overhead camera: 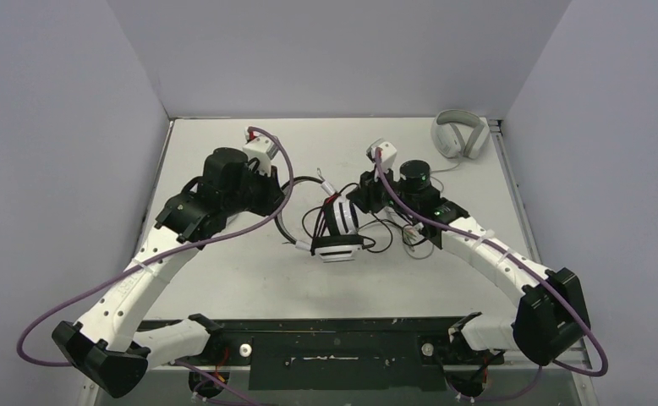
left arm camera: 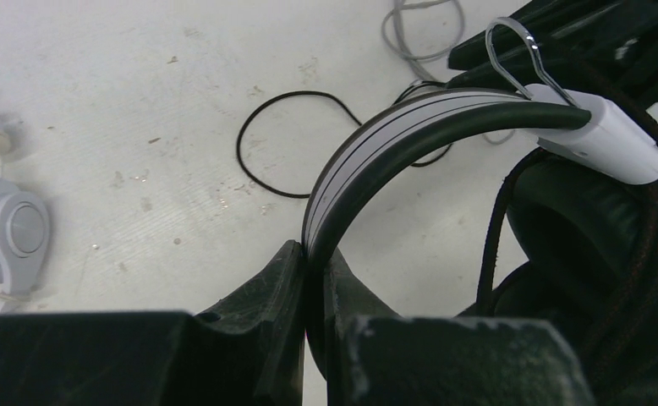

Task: Wrap the headphones
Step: Wrap the headphones cable around the headphones.

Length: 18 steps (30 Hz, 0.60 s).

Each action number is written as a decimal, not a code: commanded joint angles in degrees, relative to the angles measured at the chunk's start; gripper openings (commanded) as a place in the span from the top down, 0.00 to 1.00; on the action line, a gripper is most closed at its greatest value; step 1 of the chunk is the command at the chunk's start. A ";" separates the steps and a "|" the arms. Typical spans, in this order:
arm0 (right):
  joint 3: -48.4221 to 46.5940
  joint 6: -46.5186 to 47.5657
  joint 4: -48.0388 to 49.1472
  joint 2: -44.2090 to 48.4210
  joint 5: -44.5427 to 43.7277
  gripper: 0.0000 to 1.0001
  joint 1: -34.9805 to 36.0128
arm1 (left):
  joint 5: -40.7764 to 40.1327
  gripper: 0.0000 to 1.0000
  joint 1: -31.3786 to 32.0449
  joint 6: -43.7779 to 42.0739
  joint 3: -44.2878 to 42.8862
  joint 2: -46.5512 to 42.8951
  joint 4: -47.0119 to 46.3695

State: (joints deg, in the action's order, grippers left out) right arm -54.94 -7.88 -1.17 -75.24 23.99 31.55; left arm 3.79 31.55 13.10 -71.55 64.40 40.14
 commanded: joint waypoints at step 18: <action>19.44 -8.64 44.87 0.32 16.33 0.56 -3.02 | 19.36 1.00 -0.09 27.36 -19.10 1.95 -6.62</action>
State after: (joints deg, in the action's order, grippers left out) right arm -36.53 -15.81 31.92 -73.45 37.82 28.58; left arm 18.94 31.51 33.56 -85.06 65.87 39.64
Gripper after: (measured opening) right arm 0.435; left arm 0.073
